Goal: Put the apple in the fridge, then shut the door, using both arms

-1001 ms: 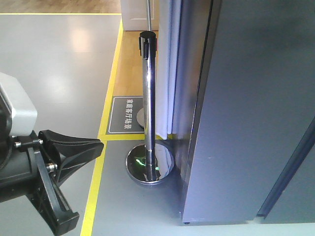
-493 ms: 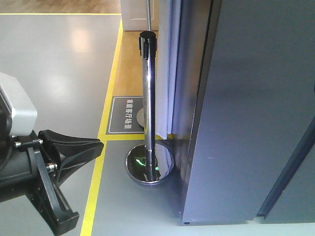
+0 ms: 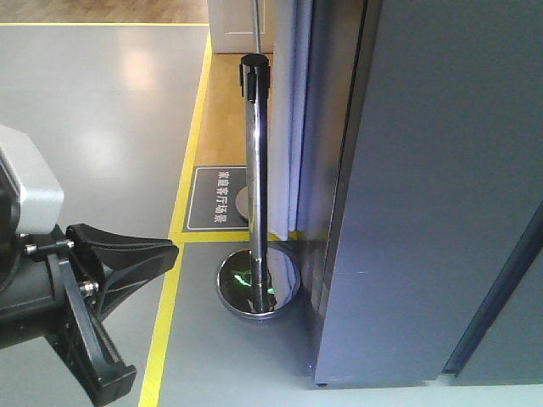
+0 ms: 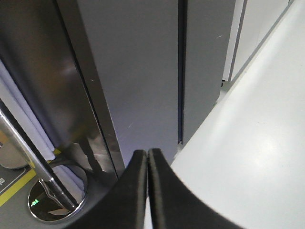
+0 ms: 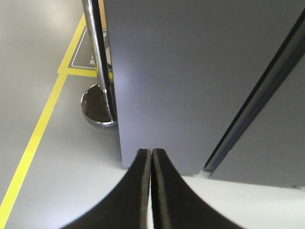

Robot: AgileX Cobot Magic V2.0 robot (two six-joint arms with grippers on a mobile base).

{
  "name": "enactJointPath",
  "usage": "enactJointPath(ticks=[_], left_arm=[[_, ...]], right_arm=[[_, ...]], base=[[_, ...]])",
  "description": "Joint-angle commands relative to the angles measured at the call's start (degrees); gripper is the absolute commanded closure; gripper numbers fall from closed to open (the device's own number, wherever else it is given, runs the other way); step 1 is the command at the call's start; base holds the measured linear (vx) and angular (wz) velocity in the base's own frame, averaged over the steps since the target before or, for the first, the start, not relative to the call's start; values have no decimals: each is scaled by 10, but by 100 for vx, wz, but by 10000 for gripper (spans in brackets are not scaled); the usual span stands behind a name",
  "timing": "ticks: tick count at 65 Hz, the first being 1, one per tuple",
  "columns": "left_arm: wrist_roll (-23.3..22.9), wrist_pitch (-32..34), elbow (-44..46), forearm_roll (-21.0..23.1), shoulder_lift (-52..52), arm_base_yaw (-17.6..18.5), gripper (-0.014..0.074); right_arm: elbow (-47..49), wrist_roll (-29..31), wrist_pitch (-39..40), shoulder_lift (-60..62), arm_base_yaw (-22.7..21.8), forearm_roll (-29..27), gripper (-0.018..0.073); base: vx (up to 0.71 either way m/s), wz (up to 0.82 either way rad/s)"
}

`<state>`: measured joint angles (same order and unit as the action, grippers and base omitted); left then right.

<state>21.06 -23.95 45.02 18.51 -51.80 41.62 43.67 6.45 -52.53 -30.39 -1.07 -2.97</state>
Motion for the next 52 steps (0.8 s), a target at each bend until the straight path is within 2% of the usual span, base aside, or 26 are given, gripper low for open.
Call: enactJointPath(ticks=[1,19,52], left_arm=[[-4,38,15,9,6,-1,602],[-4,38,15,9,6,-1,602],[-4,38,15,9,6,-1,602]], right_arm=[[5,1,-11,40,0,1,561],[-21,-9,-85,122,0,1,561],[-21,-9,-86,132,0,-3,561]], base=[[0,0],[0,0],[0,0]])
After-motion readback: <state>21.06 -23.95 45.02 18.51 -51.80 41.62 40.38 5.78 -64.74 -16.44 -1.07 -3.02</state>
